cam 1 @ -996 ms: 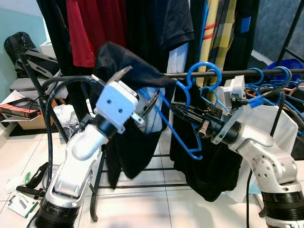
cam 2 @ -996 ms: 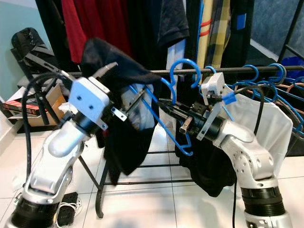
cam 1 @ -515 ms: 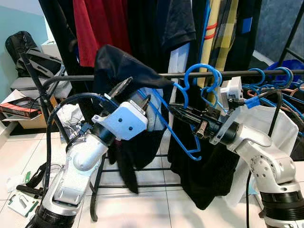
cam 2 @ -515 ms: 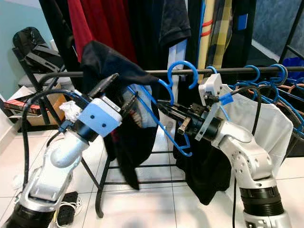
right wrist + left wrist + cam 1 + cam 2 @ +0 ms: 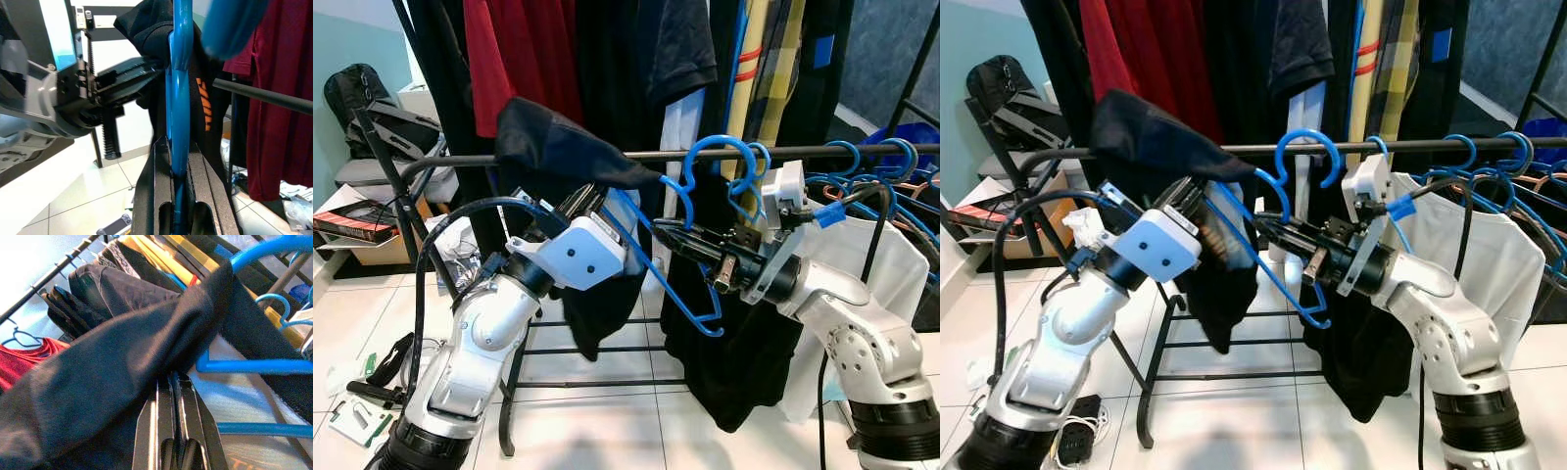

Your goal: Hang hanger

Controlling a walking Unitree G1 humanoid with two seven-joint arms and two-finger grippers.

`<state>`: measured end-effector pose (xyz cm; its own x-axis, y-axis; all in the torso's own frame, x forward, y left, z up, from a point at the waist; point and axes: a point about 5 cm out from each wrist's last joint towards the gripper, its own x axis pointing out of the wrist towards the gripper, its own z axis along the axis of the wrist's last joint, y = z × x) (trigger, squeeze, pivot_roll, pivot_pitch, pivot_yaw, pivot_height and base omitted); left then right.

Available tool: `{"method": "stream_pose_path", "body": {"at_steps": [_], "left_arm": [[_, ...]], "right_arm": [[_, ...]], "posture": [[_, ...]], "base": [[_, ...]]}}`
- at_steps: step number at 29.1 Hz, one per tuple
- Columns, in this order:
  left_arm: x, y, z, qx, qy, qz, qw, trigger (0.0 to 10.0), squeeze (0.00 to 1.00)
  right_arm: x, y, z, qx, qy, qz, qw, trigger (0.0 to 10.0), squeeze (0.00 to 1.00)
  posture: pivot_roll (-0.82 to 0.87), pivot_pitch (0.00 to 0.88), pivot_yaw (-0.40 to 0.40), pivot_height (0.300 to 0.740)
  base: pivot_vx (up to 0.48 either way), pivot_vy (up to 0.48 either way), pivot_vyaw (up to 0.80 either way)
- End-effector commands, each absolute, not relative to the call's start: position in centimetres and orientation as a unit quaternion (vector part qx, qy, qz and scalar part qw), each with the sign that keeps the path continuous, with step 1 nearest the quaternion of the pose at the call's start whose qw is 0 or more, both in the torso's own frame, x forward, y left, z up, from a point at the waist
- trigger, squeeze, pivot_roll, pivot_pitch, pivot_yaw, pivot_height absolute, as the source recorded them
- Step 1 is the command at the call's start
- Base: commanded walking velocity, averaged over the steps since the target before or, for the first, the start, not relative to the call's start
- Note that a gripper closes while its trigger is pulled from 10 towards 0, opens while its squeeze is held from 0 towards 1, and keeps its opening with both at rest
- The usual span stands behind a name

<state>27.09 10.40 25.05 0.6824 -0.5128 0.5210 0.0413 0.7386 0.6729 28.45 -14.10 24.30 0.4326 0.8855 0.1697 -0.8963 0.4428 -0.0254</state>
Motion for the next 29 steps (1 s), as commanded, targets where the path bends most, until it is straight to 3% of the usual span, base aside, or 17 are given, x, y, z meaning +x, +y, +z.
{"method": "stream_pose_path", "body": {"at_steps": [1, 11, 12, 13, 14, 29], "left_arm": [[27.3, 10.4, 24.9, 0.338, -0.365, -0.161, 0.852, 0.0, 0.0], [27.4, 10.7, 25.6, 0.338, -0.372, -0.15, 0.852, 0.0, 0.0], [27.4, 10.9, 25.6, 0.33, -0.365, -0.145, 0.858, 0.0, 0.09], [27.4, 11.1, 25.7, 0.324, -0.361, -0.142, 0.863, 4.4, 1.0], [27.3, 11.2, 25.7, 0.322, -0.36, -0.143, 0.864, 10.0, 1.0], [25.9, 10.6, 24.2, 0.348, -0.347, -0.218, 0.843, 10.0, 1.0]], "right_arm": [[27.9, -13.7, 24.6, 0.036, -0.085, 0.543, 0.834, 10.0, 0.0], [28.1, -13.8, 24.5, 0.034, -0.082, 0.536, 0.84, 10.0, 0.0], [28.2, -13.9, 24.5, 0.034, -0.081, 0.531, 0.843, 10.0, 0.0], [28.4, -14.0, 24.4, 0.033, -0.081, 0.527, 0.845, 10.0, 0.0], [28.5, -14.1, 24.4, 0.032, -0.08, 0.522, 0.849, 10.0, 0.0], [29.3, -14.8, 24.7, 0.029, -0.084, 0.494, 0.865, 10.0, 0.0]], "posture": [[-0.1, 0.0, 0.047, 0.74], [-0.1, 0.0, 0.046, 0.74], [-0.1, 0.0, 0.045, 0.74], [-0.1, 0.0, 0.045, 0.74], [-0.1, 0.0, 0.045, 0.74], [-0.09, 0.0, 0.046, 0.74]], "base": [[0.0, 0.0, 0.0], [0.0, 0.0, 0.0], [0.0, 0.0, 0.0], [0.0, 0.0, 0.0], [0.0, 0.0, 0.0], [0.0, 0.0, 0.0]]}}
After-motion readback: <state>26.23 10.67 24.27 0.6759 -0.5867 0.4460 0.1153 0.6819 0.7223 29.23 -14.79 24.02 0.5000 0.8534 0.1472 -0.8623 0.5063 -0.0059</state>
